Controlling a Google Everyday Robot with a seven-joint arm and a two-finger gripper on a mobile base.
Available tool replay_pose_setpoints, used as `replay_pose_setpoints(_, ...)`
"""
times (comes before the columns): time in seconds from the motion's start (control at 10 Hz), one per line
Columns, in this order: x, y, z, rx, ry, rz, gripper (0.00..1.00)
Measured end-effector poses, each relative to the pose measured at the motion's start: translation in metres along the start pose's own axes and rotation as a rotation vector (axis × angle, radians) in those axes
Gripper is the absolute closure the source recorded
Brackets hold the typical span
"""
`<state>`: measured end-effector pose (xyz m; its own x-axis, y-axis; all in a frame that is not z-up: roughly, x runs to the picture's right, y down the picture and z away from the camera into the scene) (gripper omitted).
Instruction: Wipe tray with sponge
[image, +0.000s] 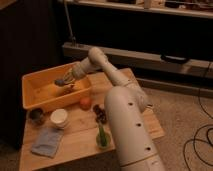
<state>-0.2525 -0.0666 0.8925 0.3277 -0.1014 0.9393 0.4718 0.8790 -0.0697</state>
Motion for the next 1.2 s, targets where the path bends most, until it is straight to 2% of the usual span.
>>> replay_pose_setpoints(0.3, -0.022, -0.026, 0.026, -0.037, -0.023, -0.061, 0.91)
replay_pose_setpoints(0.7, -0.069, -0.009, 0.053, -0.112, -0.122, -0.148, 0.91)
replay_pose_setpoints(1.0, -0.075, 0.022, 0.043, -0.164, -0.153, -0.154, 0.91)
replay_pose_setpoints(1.2, -0.058, 0.048, 0.023, -0.165, -0.131, -0.114, 0.91)
